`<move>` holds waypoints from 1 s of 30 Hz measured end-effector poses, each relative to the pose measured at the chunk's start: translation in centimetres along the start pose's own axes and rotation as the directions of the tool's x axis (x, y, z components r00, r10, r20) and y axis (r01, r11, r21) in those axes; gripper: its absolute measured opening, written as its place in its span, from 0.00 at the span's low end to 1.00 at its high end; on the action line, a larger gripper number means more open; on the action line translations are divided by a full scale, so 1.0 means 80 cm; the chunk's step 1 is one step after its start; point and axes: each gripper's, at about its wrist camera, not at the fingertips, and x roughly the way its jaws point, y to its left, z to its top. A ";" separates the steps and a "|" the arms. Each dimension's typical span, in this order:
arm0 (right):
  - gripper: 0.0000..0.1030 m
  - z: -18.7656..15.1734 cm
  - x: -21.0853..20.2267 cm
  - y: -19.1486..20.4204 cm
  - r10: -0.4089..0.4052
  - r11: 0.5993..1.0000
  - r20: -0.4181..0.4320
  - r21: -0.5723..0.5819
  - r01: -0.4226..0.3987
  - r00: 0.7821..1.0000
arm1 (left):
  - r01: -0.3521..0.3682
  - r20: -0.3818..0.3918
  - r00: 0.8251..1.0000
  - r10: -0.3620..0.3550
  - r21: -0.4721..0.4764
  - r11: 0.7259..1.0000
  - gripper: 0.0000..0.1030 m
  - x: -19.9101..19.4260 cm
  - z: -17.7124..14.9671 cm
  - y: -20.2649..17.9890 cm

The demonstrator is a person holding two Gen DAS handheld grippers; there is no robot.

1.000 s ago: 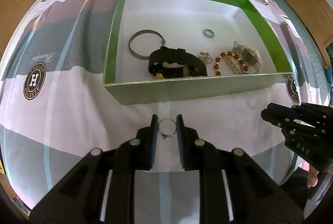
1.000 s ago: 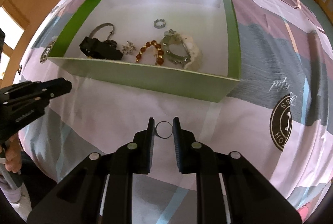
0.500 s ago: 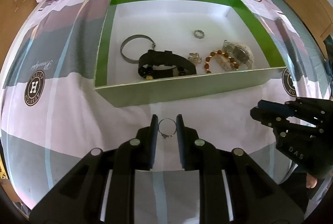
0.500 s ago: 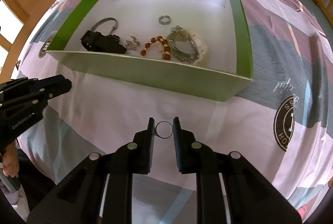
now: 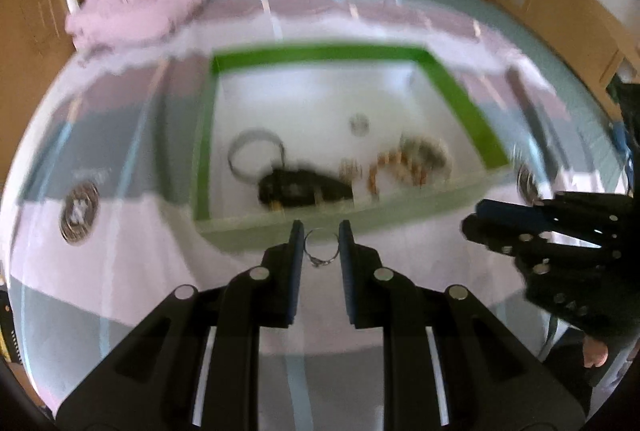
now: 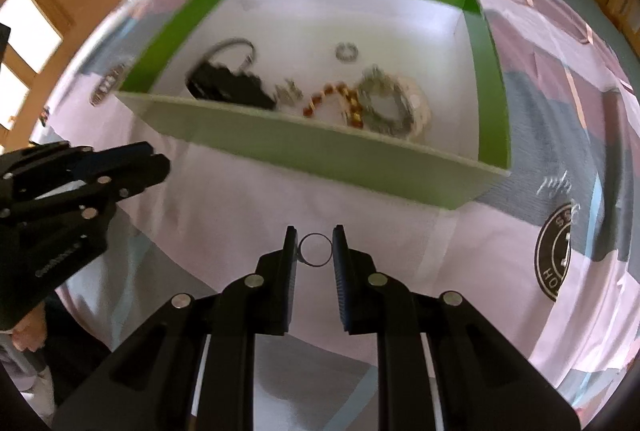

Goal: Organize jewelry
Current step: 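Carry both small silver rings over the green box, then open both grippers to drop the rings into the box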

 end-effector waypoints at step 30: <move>0.96 0.051 -0.036 -0.027 -0.199 0.966 0.383 0.230 0.116 0.902 | -0.126 0.144 0.981 0.132 -0.048 0.991 0.94 -0.019 0.038 0.009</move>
